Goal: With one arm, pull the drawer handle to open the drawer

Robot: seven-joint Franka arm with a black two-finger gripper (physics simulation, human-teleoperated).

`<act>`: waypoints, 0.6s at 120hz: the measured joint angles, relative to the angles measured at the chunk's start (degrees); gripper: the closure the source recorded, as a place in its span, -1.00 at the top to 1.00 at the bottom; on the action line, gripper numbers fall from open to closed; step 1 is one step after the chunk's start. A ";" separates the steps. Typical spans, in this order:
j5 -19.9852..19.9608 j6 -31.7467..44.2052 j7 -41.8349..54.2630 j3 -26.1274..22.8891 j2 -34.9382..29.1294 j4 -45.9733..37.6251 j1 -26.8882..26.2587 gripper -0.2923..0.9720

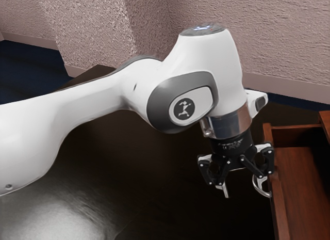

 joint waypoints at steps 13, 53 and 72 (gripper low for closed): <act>0.11 -0.07 0.00 0.14 -0.63 -0.91 0.08 0.16; 0.17 -0.11 0.48 0.15 -3.29 -4.15 1.23 0.16; 0.21 0.07 0.85 0.01 -4.94 -6.52 2.11 0.16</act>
